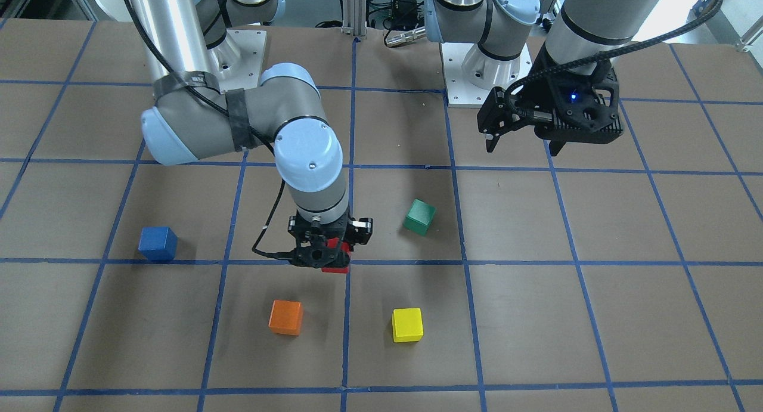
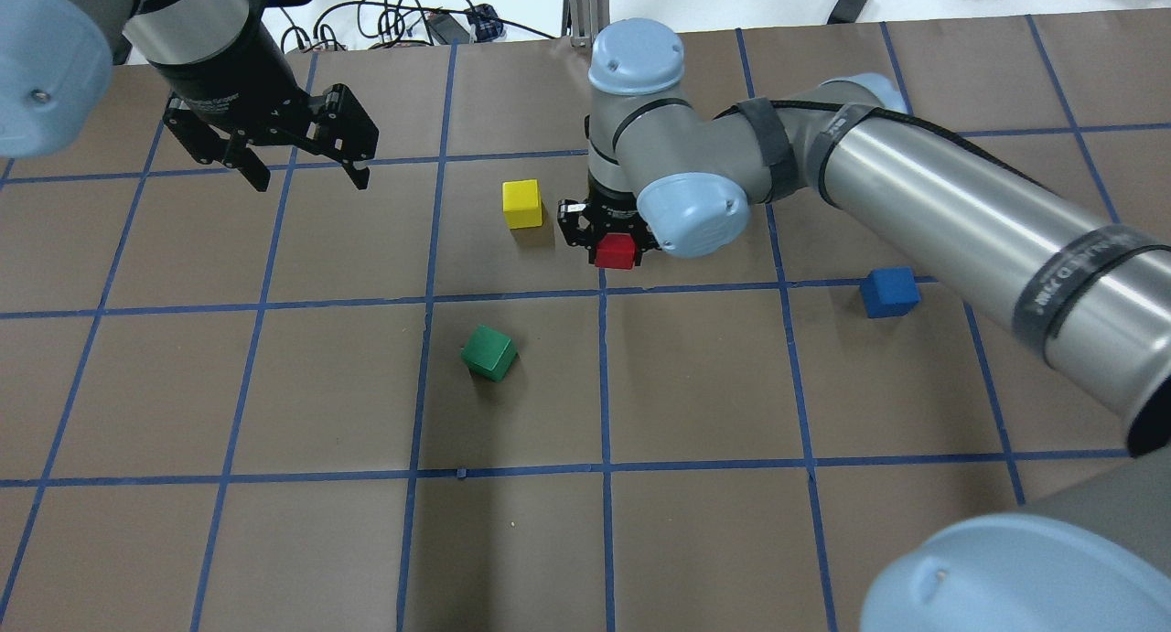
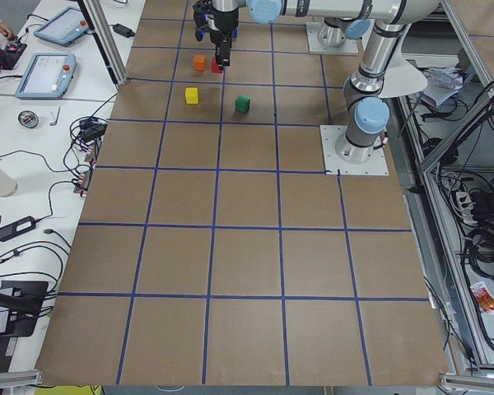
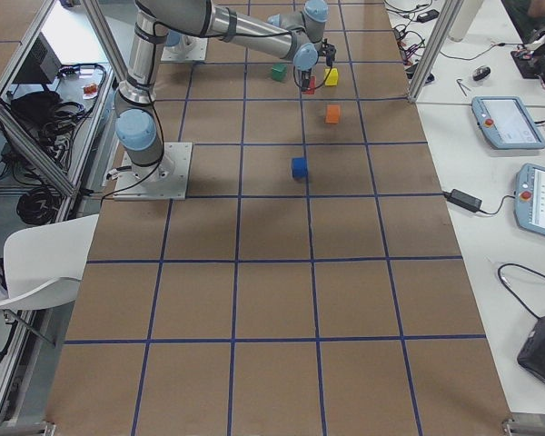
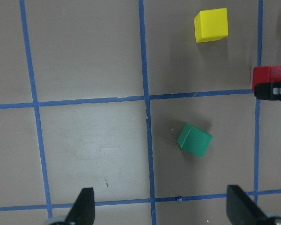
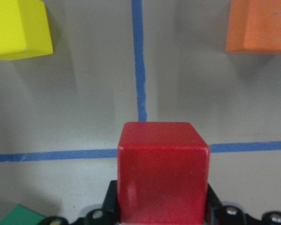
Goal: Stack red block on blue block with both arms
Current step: 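Lift the red cube with the right gripper and carry it to the blue cube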
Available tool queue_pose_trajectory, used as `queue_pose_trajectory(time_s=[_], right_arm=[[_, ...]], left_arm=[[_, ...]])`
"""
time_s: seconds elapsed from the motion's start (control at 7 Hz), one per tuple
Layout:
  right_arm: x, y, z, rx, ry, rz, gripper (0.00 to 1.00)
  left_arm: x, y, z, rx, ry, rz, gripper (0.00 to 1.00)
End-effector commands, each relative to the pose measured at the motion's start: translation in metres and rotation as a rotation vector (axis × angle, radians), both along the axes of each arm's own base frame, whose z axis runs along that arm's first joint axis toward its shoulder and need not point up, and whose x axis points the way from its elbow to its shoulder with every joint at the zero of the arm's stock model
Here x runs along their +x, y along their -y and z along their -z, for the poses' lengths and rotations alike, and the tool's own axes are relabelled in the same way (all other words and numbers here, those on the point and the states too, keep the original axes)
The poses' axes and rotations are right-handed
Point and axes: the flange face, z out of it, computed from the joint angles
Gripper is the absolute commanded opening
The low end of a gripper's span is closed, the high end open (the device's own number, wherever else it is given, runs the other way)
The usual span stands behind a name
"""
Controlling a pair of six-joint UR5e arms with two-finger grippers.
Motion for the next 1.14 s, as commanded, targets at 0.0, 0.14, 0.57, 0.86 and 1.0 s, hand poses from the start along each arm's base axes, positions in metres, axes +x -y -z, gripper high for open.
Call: queue_pose_trajectory(time_s=[0.0, 0.14, 0.57, 0.86, 1.0], right_arm=[[-0.098, -0.002, -0.065, 0.058, -0.004, 0.018, 0.00], [-0.147, -0.005, -0.082, 0.087, -0.017, -0.002, 0.00], [-0.224, -0.026, -0.070, 0.148, -0.105, -0.088, 0.00], [-0.260, -0.041, -0.046, 0.158, -0.087, -0.119, 0.00], [-0.283, -0.040, -0.039, 0.136, -0.081, -0.135, 0.00]], left_arm=[[0.000, 0.000, 0.000, 0.000, 0.000, 0.000, 1.00], [0.000, 0.001, 0.001, 0.000, 0.000, -0.001, 1.00], [0.000, 0.001, 0.000, -0.002, 0.000, -0.005, 1.00], [0.000, 0.001, 0.000, -0.002, -0.002, -0.005, 1.00], [0.000, 0.001, 0.000, -0.003, -0.002, -0.005, 1.00]])
